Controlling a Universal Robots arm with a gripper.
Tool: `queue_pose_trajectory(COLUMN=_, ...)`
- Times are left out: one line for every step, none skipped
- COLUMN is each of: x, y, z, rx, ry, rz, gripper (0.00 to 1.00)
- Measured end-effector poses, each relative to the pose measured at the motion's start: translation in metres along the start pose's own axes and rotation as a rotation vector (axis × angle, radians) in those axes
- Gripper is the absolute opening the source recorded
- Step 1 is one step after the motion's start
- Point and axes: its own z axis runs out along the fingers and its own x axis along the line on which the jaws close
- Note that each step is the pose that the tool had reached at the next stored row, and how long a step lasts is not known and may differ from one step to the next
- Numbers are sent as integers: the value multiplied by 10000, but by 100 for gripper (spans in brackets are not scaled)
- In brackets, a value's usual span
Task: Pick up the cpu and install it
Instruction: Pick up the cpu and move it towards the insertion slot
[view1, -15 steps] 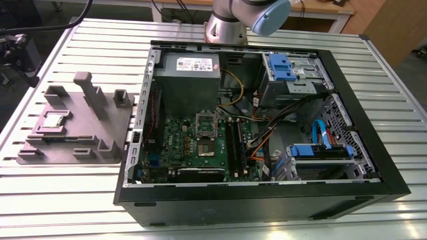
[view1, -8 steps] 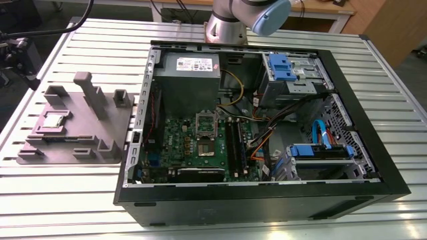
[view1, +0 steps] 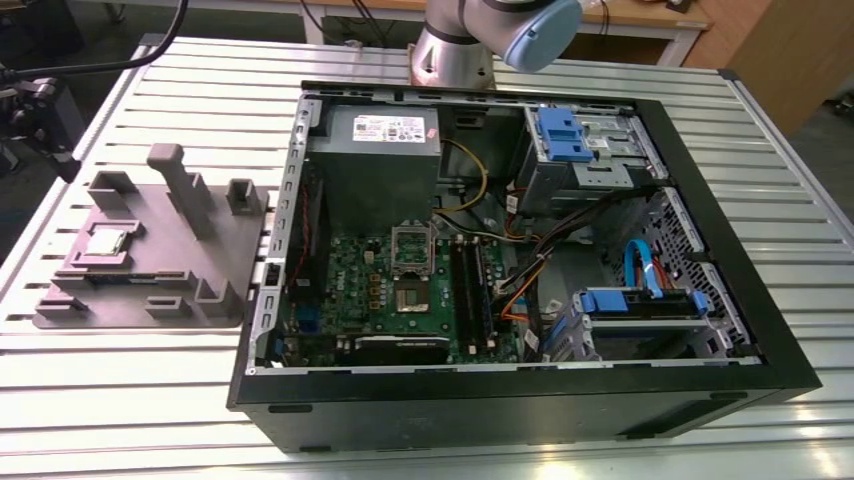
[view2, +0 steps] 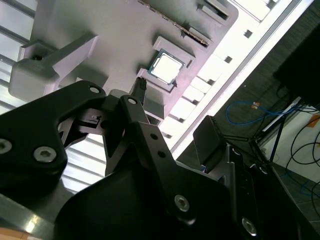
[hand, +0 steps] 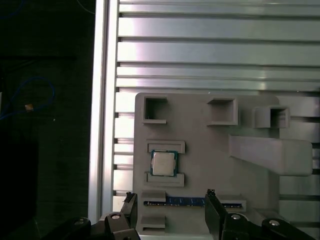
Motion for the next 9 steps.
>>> queue_pose_trajectory(x=0, y=0, z=9, rx=-1, ry=-1, rz=0, gripper=65)
queue_pose_trajectory(x=0, y=-1, z=19, rx=0, ry=0, rz=0, gripper=65)
queue_pose_trajectory(x=0, y=-1, z=30, rx=0, ry=0, rz=0, gripper=65)
queue_pose_trajectory(x=-1, y=-2, z=41, rx=0, ry=0, rz=0, gripper=65)
queue_pose_trajectory(x=-1, y=-2, z=53, rx=-1, ry=-1, rz=0, gripper=65)
queue_pose_trajectory(x=-1, y=-3, z=64, rx=0, ry=-1, rz=0, gripper=65)
queue_pose_trajectory(x=-1, y=-4, z=73, rx=0, ry=0, rz=0, gripper=65)
queue_pose_trajectory(x=-1, y=-4, z=81, rx=0, ry=-1, rz=0, gripper=65)
queue_pose_trajectory(x=-2, y=-4, z=88, rx=0, ry=0, rz=0, gripper=65)
